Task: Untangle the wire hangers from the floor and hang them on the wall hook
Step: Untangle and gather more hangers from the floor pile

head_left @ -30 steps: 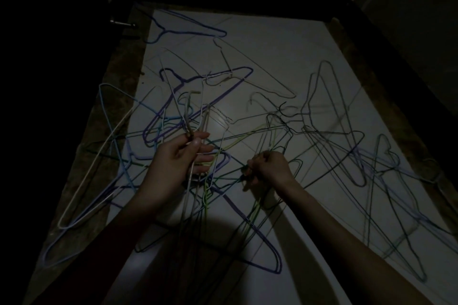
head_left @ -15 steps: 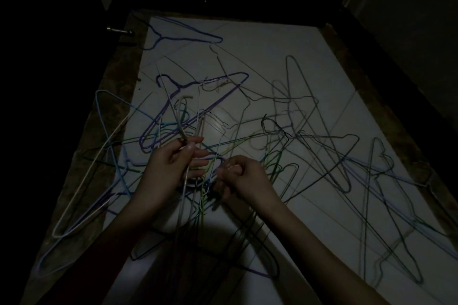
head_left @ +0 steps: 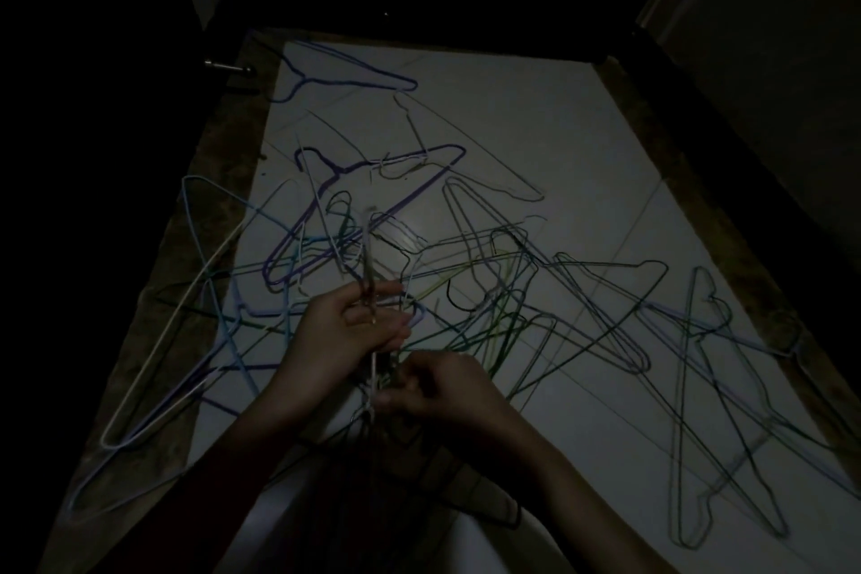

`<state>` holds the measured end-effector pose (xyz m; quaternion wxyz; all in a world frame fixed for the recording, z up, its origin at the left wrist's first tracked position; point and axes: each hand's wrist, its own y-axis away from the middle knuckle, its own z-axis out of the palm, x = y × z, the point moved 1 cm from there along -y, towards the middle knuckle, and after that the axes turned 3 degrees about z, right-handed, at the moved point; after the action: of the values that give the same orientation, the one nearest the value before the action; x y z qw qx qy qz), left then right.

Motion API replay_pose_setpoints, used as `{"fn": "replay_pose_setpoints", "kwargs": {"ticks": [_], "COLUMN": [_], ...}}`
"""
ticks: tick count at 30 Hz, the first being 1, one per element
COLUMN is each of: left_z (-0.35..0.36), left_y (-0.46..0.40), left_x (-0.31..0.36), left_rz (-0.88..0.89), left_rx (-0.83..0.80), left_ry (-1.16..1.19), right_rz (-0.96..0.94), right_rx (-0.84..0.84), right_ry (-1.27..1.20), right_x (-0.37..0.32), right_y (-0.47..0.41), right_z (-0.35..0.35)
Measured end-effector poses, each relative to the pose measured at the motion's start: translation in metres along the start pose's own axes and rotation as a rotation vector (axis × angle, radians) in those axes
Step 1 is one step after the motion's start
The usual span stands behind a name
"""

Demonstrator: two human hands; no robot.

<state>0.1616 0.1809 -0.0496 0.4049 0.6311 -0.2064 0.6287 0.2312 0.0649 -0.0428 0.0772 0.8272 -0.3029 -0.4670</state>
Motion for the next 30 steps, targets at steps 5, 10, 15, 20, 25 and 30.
{"fn": "replay_pose_setpoints", "kwargs": {"ticks": [5,10,15,20,25,30], "left_z": [-0.007,0.005,0.004,0.003,0.005,0.003], "left_y": [-0.003,0.008,0.006,0.001,-0.001,-0.003], "left_x": [-0.004,0.0,0.003,0.009,0.018,0.019], "left_rz": [-0.023,-0.042,-0.121,-0.163,-0.197,-0.252], "left_rx": [0.11,0.005,0.0,0.035,0.075,0.064], "left_ry": [-0.035,0.057,0.176,0.274,0.298,0.312], "right_rz": [0.028,-0.01,-0.229,-0.054,0.295,0.19], "right_rx": [0.041,0.104,0.285,0.628,0.545,0.426], "right_ry": [-0.151,-0.265,-0.071,0.005,0.225,0.229], "right_x": [0.004,0.002,0.016,0.081,0.148,0.149], "right_y": [0.006,0.009,0.006,-0.02,-0.048,-0.044], "right_z": [-0.01,-0.008,-0.02,-0.056,-0.083,-0.08]}}
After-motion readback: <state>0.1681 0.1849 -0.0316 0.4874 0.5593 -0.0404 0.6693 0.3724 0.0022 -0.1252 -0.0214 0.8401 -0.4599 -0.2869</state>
